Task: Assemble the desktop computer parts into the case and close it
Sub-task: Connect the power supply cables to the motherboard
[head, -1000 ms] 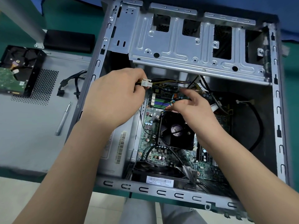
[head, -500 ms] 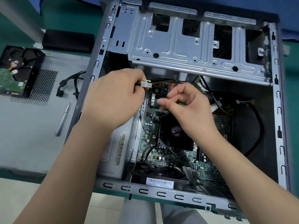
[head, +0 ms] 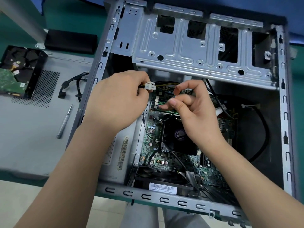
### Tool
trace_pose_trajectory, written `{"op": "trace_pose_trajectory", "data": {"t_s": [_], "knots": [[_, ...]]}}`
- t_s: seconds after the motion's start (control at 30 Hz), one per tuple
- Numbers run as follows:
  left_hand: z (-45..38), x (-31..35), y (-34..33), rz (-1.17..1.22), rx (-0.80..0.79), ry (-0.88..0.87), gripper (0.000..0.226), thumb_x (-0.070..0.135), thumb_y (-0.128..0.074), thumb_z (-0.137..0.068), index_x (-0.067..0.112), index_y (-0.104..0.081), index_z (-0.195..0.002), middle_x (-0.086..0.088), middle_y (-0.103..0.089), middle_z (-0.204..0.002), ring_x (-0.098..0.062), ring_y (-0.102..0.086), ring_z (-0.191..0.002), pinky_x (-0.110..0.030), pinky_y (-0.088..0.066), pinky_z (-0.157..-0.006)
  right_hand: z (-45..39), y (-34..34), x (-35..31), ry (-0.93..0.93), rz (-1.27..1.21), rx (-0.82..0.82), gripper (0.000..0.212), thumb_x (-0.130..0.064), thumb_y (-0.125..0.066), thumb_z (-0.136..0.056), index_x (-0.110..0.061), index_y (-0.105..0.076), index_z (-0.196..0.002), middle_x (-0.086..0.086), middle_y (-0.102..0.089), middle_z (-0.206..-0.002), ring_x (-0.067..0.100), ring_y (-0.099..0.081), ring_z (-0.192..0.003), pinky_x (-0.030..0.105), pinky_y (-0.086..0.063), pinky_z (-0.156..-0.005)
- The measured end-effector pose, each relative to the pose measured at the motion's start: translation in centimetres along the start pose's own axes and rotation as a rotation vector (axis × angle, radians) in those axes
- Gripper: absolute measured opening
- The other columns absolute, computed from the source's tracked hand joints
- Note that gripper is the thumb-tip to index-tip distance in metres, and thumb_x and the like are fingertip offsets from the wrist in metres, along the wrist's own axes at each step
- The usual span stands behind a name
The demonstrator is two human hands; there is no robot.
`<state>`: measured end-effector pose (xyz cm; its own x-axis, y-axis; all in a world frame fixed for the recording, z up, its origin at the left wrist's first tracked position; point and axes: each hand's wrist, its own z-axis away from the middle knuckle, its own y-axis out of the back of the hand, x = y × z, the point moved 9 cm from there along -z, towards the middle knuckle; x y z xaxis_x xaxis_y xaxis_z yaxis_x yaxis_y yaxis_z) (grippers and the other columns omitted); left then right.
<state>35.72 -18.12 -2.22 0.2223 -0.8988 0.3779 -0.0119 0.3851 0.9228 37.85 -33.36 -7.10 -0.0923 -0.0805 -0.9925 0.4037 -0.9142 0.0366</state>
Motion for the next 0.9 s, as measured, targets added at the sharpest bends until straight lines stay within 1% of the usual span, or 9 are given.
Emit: {"op": "trace_pose_trajectory", "data": {"t_s": [0.07, 0.17, 0.33, 0.43, 0.6, 0.67, 0.73, 0.8, 0.9], "knots": [[0.0, 0.0, 0.0, -0.006, 0.004, 0.002, 0.016, 0.022, -0.044, -0.086, 0.03, -0.058, -0.089, 0.01, -0.058, -0.081, -0.012, -0.047, -0.067, -0.02, -0.028, -0.051, 0.1, 0.0, 0.0, 0.001, 0.006, 0.004, 0.024, -0.01, -0.056, -0.091, -0.031, -0.046, -0.097, 0.0, -0.069, -0.067, 0.017, -0.071, -0.076, 0.034, -0.052, -0.084], [-0.1, 0.0, -0.1, -0.001, 0.005, 0.001, 0.016, 0.022, -0.044, -0.086, 0.03, -0.058, -0.089, 0.009, -0.059, -0.082, -0.013, -0.05, -0.068, -0.019, -0.031, -0.052, 0.2, -0.1, -0.1, -0.004, 0.006, -0.004, 0.018, -0.015, -0.06, -0.09, -0.03, -0.05, -0.094, 0.001, -0.065, -0.065, 0.018, -0.067, -0.064, 0.026, -0.052, -0.07], [-0.2, -0.1, -0.1, 0.018, -0.005, 0.006, 0.016, 0.022, -0.044, -0.085, 0.03, -0.058, -0.089, 0.008, -0.06, -0.082, -0.016, -0.053, -0.07, -0.02, -0.036, -0.056, 0.2, -0.5, -0.4, 0.0, 0.059, 0.034, 0.019, -0.011, -0.066, -0.088, -0.028, -0.059, -0.086, -0.01, -0.063, -0.071, 0.014, -0.067, -0.061, 0.019, -0.05, -0.066], [-0.1, -0.1, -0.1, 0.019, -0.002, 0.007, 0.017, 0.022, -0.044, -0.085, 0.03, -0.058, -0.089, 0.008, -0.06, -0.081, -0.014, -0.052, -0.068, -0.019, -0.033, -0.053, -0.1, 0.1, -0.3, -0.042, 0.035, 0.086, 0.02, -0.005, -0.06, -0.091, -0.023, -0.064, -0.083, -0.012, -0.064, -0.065, 0.006, -0.067, -0.064, 0.015, -0.049, -0.068], [-0.2, -0.1, -0.1, 0.024, 0.002, 0.008, 0.016, 0.022, -0.045, -0.085, 0.029, -0.058, -0.089, 0.008, -0.06, -0.081, -0.011, -0.051, -0.067, -0.02, -0.032, -0.052, -0.3, 0.9, 0.8, -0.147, 0.027, 0.106, 0.02, -0.006, -0.052, -0.096, -0.02, -0.065, -0.09, -0.008, -0.06, -0.064, 0.005, -0.066, -0.058, 0.014, -0.05, -0.054], [-0.2, -0.1, -0.2, 0.024, 0.002, 0.009, 0.016, 0.022, -0.045, -0.085, 0.03, -0.058, -0.088, 0.008, -0.06, -0.081, -0.01, -0.052, -0.067, -0.02, -0.032, -0.052, -0.3, 0.9, 1.1, -0.157, 0.009, 0.114, 0.019, -0.002, -0.05, -0.096, -0.018, -0.058, -0.102, -0.003, -0.058, -0.063, 0.007, -0.063, -0.054, 0.01, -0.048, -0.06], [-0.2, -0.1, -0.1, 0.027, 0.004, 0.009, 0.017, 0.022, -0.044, -0.085, 0.03, -0.058, -0.088, 0.008, -0.059, -0.08, -0.01, -0.052, -0.067, -0.019, -0.032, -0.052, -0.4, 0.6, 0.9, -0.14, -0.015, 0.105, 0.024, 0.001, -0.049, -0.095, -0.018, -0.051, -0.11, 0.002, -0.058, -0.064, 0.013, -0.062, -0.055, 0.013, -0.048, -0.068], [-0.2, -0.2, -0.1, 0.025, 0.006, 0.01, 0.017, 0.021, -0.044, -0.085, 0.03, -0.058, -0.088, 0.009, -0.059, -0.08, -0.009, -0.051, -0.067, -0.02, -0.032, -0.051, -0.5, 0.5, 0.9, -0.122, -0.01, 0.086, 0.023, 0.001, -0.05, -0.095, -0.014, -0.054, -0.112, 0.003, -0.061, -0.066, 0.014, -0.064, -0.064, 0.016, -0.049, -0.072], [-0.2, -0.2, -0.2, 0.019, 0.007, 0.006, 0.016, 0.022, -0.045, -0.085, 0.03, -0.058, -0.088, 0.009, -0.058, -0.079, -0.008, -0.051, -0.066, -0.02, -0.031, -0.051, -0.6, 0.4, 1.3, -0.178, -0.028, 0.053, 0.02, -0.006, -0.056, -0.094, -0.017, -0.062, -0.11, -0.004, -0.07, -0.07, 0.007, -0.067, -0.079, 0.021, -0.048, -0.086]]}}
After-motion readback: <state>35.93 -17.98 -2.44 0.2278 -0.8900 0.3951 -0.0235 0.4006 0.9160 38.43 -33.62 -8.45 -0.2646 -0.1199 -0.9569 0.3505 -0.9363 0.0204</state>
